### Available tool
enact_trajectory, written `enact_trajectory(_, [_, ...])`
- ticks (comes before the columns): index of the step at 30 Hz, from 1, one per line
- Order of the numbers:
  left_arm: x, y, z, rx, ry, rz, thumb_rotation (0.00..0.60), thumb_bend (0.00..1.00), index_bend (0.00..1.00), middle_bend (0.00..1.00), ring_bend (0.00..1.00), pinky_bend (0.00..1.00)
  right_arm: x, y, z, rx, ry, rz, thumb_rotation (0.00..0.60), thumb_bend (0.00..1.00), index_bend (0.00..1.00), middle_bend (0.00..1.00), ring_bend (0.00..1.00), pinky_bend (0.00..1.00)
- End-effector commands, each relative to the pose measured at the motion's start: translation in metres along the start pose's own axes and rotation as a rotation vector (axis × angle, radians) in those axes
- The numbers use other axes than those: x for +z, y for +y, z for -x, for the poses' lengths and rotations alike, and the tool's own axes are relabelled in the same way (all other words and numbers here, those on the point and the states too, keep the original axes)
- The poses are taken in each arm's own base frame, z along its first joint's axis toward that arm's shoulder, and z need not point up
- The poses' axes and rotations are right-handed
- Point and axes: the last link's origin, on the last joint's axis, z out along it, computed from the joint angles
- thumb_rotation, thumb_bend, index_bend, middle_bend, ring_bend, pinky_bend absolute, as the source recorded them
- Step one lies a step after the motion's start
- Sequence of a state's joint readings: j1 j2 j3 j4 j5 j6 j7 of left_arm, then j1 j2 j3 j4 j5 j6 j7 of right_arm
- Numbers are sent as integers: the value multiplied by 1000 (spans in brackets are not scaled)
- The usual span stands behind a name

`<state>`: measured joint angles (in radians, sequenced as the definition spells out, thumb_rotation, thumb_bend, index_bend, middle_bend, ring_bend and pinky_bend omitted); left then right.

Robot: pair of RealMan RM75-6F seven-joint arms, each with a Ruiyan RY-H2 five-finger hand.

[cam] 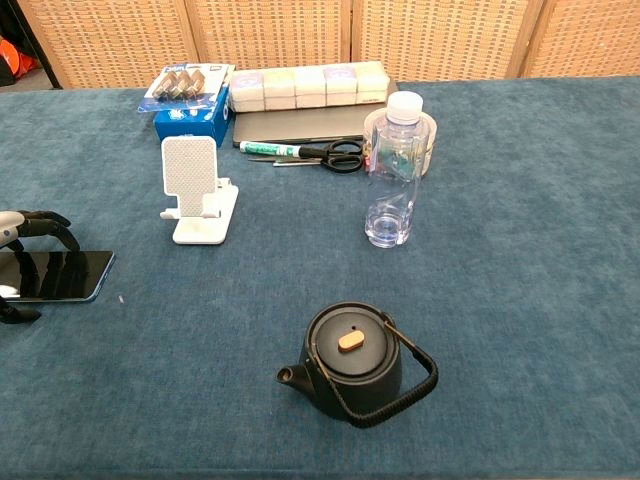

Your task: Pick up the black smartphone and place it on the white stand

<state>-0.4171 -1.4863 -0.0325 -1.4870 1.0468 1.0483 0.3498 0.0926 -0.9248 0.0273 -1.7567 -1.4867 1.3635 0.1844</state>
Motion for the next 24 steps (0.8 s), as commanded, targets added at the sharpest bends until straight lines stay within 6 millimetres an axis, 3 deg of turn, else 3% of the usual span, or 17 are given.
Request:
enact_trajectory(1, [0, 0, 1, 0, 11, -1, 600, 75, 295, 125, 85, 257, 0, 0, 0, 0, -1, 0, 600, 0, 0, 0, 0, 0])
enact_trajectory(6, [-1, -1, 5, 15, 43, 5, 600, 122, 414, 255, 171, 297, 1, 0, 1, 0, -5, -2, 600, 0, 0, 0, 0, 0])
enact_trajectory(13, [-4, 1, 8, 3, 47, 16, 600, 165, 428, 264, 189, 338, 0, 0, 0, 2, -3, -2, 600, 0, 0, 0, 0, 0])
enact_trajectory(17, [-5, 2, 8, -8, 62, 24, 600, 258, 452, 284, 225, 399, 0, 0, 0, 3, -3, -2, 600, 0, 0, 0, 0, 0])
enact_trajectory(24, [-12, 3, 4, -29, 151, 68, 600, 319, 592, 380, 323, 443, 0, 0, -1, 5, 0, -1, 600, 0, 0, 0, 0, 0])
